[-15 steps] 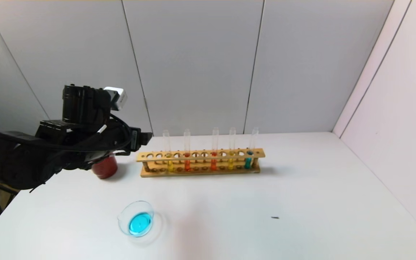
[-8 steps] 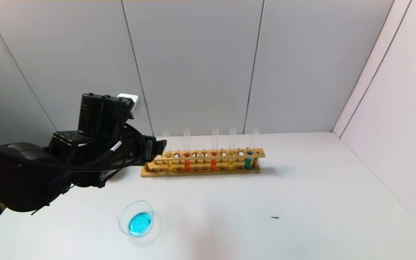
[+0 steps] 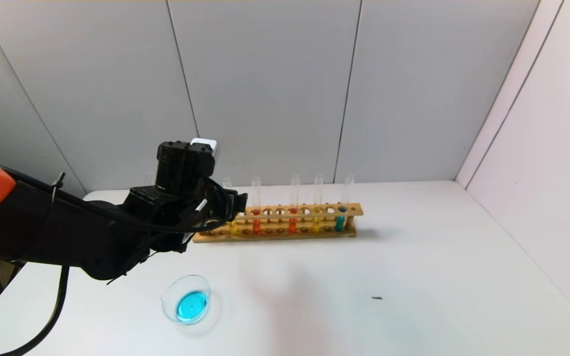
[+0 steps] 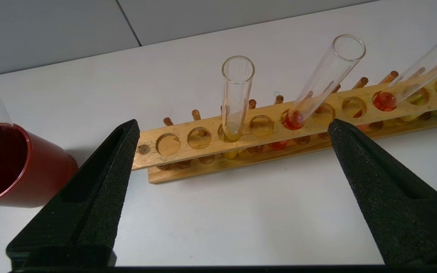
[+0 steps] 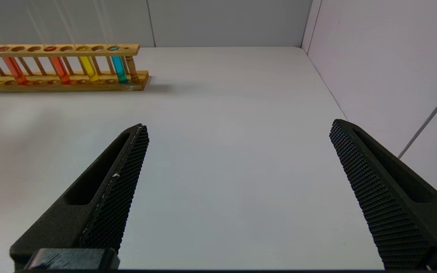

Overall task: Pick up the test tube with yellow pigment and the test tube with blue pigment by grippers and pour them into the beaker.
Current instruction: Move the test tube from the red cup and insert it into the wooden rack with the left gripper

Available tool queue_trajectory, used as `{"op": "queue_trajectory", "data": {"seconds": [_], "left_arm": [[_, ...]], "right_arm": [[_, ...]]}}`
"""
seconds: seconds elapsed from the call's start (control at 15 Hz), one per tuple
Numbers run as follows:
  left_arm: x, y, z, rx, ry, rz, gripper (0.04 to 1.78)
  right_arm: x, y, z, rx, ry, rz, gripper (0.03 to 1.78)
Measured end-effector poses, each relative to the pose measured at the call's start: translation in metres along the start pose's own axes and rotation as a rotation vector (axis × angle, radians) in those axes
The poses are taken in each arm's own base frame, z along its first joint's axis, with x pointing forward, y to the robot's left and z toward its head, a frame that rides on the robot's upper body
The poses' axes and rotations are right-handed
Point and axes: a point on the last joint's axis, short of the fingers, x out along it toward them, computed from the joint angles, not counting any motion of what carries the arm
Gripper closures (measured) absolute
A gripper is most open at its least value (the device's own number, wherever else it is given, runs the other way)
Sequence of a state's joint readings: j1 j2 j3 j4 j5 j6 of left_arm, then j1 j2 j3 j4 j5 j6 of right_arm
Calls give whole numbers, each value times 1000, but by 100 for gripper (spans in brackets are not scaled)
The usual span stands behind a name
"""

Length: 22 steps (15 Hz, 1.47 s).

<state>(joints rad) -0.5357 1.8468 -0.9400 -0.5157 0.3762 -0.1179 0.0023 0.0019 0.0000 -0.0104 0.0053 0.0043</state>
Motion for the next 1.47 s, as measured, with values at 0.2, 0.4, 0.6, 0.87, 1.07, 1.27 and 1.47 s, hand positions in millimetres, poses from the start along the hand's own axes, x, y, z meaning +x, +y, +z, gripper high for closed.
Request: {"op": "queue_trajectory", "data": {"seconds": [0.2, 0.4, 0.6, 0.87, 1.07, 1.27, 1.47], "left_arm": [[18, 0, -5, -3, 8, 18, 7], [36, 7, -5, -14, 13, 43, 7], [46, 6, -4, -17, 10, 47, 7], [56, 2, 0, -18, 3, 46, 7], [62, 0, -1, -18, 3, 48, 7], [65, -1, -5, -15, 13, 53, 8], [65, -2, -7, -11, 17, 50, 29]], "right_arm": [[0, 0, 0, 0, 0, 0, 7], [0, 0, 0, 0, 0, 0, 7], [0, 0, 0, 0, 0, 1, 7], [0, 0, 0, 0, 0, 1, 7], [0, 0, 0, 0, 0, 0, 7], [0, 0, 0, 1, 0, 0, 7], [0, 0, 0, 0, 0, 0, 7]]}}
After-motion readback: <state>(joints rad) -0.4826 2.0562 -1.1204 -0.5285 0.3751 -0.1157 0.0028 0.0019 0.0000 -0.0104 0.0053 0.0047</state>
